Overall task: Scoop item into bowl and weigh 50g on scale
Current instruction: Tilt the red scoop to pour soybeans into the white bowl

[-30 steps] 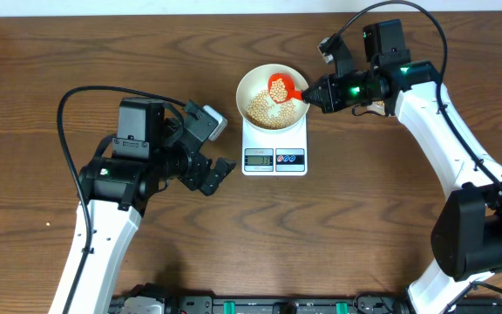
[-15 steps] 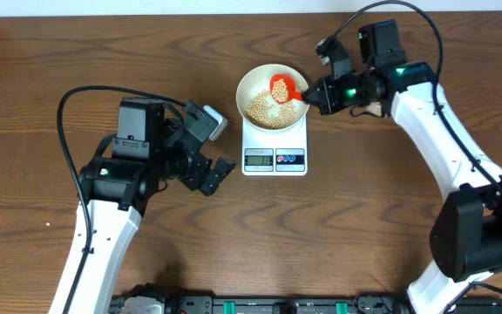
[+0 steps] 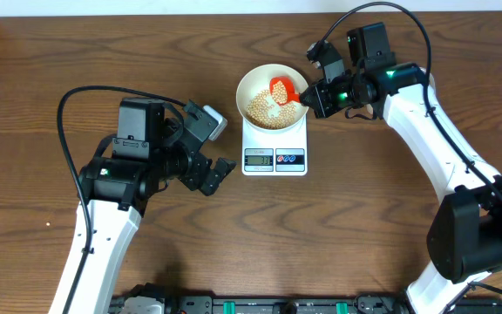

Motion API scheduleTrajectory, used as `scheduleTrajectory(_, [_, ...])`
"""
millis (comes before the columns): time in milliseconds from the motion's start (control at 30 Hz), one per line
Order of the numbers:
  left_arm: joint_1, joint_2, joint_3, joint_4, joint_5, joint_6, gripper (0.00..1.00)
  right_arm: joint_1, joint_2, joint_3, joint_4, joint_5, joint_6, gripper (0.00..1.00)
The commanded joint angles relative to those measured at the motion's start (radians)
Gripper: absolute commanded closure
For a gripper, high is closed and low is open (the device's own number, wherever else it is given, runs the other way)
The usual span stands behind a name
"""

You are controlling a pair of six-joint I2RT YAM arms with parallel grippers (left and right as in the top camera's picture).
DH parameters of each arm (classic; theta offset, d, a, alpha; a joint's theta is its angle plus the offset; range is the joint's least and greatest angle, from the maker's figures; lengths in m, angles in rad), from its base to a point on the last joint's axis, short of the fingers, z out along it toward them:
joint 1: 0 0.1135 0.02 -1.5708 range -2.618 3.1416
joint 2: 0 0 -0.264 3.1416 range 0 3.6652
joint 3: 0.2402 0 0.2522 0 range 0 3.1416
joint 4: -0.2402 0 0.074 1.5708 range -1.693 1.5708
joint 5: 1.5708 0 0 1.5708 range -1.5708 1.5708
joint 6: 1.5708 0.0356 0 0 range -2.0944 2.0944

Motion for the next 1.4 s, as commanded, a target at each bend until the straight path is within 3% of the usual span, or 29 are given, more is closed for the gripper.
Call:
scheduleTrajectory(0, [-0.002, 0.005, 0.024, 0.0, -0.006, 0.018, 0.01, 0.004, -0.005, 0.027, 0.0, 0.018, -0.056, 0.99])
scheduleTrajectory(767, [-0.002, 0.005, 0.024, 0.0, -0.006, 0.018, 0.01, 0.04, -0.005, 0.027, 0.001, 0.087, -0.237, 0.99])
scheduleTrajectory(1367, [-0.002, 0.005, 0.024, 0.0, -0.006, 0.018, 0.02, 0.055, -0.005, 0.027, 0.003, 0.108, -0.22, 0.99])
